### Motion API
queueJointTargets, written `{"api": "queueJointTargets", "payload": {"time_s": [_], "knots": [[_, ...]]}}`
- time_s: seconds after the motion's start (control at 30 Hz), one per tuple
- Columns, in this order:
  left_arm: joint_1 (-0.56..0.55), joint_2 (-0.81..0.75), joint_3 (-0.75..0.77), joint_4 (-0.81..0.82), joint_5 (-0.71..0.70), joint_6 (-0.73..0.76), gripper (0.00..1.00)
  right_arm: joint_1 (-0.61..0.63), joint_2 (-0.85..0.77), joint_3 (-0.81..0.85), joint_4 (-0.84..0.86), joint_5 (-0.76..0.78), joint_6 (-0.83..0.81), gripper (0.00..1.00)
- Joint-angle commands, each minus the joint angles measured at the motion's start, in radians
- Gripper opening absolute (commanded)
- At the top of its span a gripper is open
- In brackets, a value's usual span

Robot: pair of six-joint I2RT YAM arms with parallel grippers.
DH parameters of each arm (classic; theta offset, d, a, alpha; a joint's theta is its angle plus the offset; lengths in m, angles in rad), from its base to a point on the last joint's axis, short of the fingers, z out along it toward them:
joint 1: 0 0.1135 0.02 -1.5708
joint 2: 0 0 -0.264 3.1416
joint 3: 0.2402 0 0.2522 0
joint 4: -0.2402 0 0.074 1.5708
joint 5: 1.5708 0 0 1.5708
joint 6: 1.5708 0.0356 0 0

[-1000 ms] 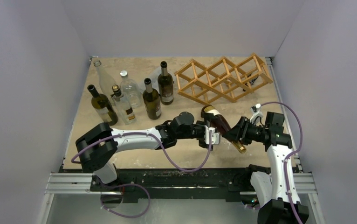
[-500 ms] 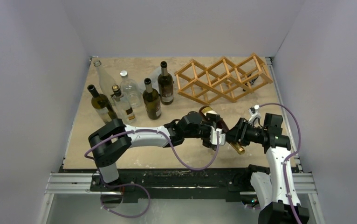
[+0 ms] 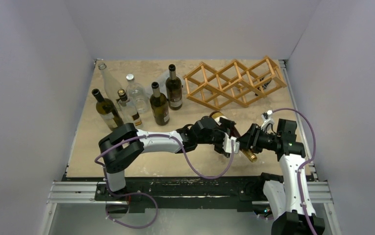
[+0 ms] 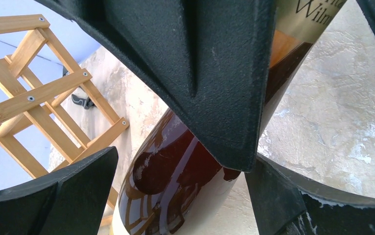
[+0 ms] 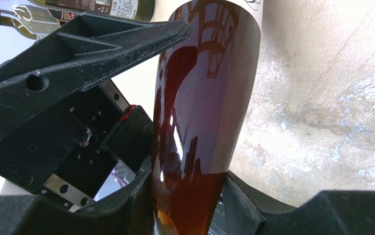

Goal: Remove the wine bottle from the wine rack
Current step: Pick up the wine bottle from the wine rack.

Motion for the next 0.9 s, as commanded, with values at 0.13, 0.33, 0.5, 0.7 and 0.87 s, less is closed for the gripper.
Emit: {"api": "queueJointTargets", "payload": {"time_s": [0.13, 0.33, 0.5, 0.7, 0.87], "knots": [[0.0, 0.019, 0.043, 0.011, 0.009, 0.045, 0.99, 0.005, -0.055, 0.052, 0.237, -0.243, -0.009, 0.0], [0.0, 0.027, 0.061, -0.016, 0.017, 0.043, 0.89, 0.005, -0.058, 0.049, 0.24, -0.243, -0.004, 0.0], [0.0, 0.031, 0.071, -0.037, 0.015, 0.046, 0.75, 0.006, -0.058, 0.048, 0.241, -0.245, -0.001, 0.0], [0.0, 0.025, 0.071, -0.048, 0.016, 0.045, 0.27, 0.006, -0.058, 0.045, 0.245, -0.246, 0.003, 0.0], [0.0, 0.015, 0.069, -0.051, 0.019, 0.025, 0.0, 0.006, -0.059, 0.035, 0.253, -0.243, 0.01, 0.05]]}}
